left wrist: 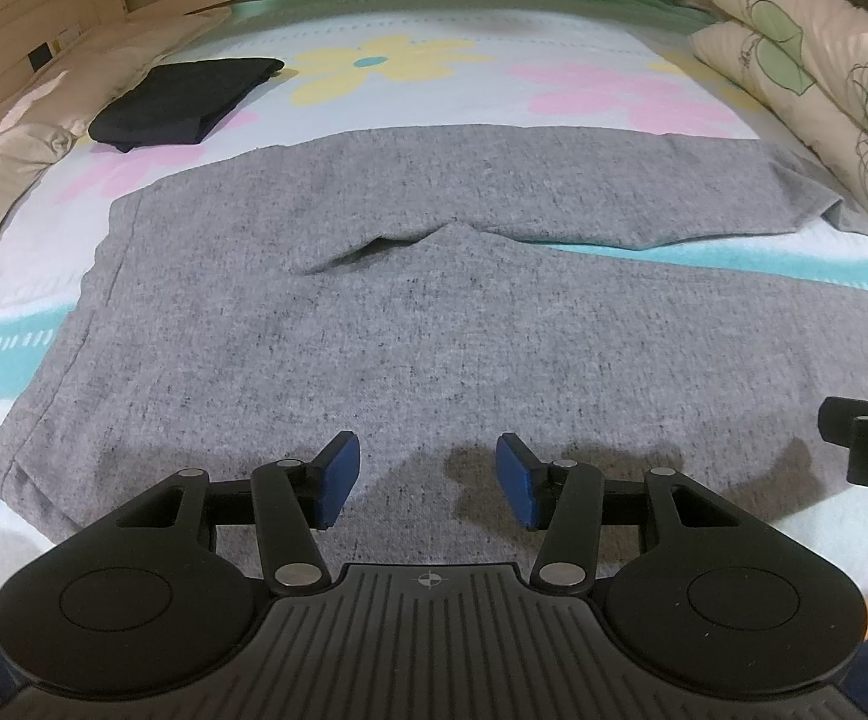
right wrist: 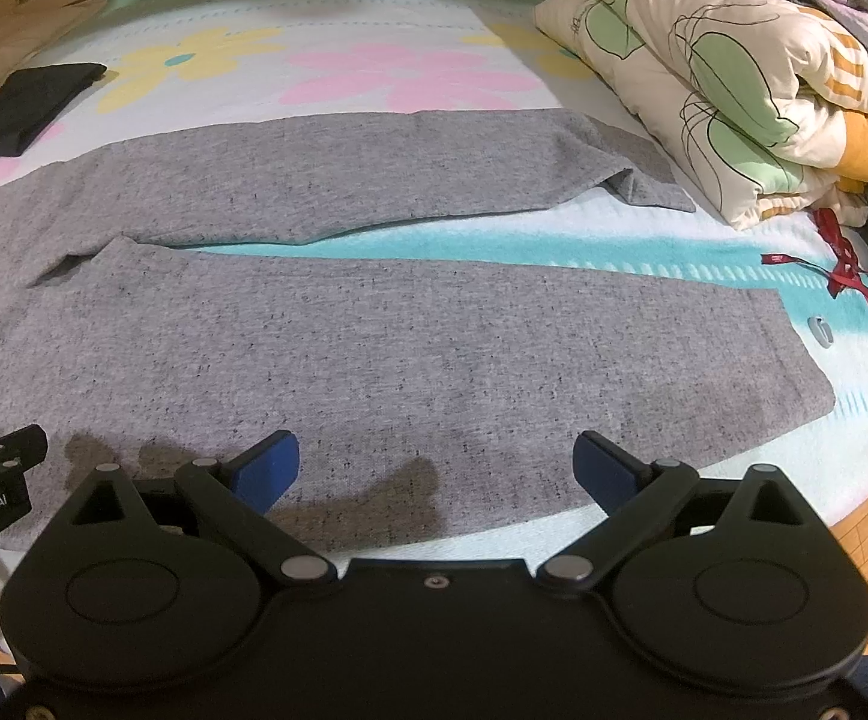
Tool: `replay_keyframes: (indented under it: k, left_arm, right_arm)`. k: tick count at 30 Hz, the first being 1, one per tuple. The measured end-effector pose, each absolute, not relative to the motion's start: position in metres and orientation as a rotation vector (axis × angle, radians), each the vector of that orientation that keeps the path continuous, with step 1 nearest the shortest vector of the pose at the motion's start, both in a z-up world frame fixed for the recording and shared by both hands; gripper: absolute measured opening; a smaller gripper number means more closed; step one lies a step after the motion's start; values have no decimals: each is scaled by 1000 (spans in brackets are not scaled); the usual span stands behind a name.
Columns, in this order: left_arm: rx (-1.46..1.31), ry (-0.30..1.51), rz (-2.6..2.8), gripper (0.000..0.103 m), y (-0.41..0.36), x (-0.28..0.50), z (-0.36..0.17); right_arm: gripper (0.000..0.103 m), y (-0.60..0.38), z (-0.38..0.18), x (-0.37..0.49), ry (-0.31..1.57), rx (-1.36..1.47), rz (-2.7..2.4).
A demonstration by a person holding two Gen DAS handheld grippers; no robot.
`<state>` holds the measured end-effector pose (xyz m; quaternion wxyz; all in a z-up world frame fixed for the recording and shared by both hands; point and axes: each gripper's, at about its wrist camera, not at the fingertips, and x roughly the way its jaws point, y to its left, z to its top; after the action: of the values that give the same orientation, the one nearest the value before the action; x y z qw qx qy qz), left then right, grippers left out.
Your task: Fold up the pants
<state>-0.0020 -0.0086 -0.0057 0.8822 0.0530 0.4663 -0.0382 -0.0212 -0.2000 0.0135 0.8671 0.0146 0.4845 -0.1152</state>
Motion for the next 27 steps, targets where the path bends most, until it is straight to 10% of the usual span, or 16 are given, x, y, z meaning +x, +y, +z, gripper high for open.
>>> replay_keyframes:
  k: [27]
  left_arm:
    - [104, 964, -244, 49, -6, -5, 2]
  right_arm:
    - [98, -202, 15, -27, 1016, 64, -244]
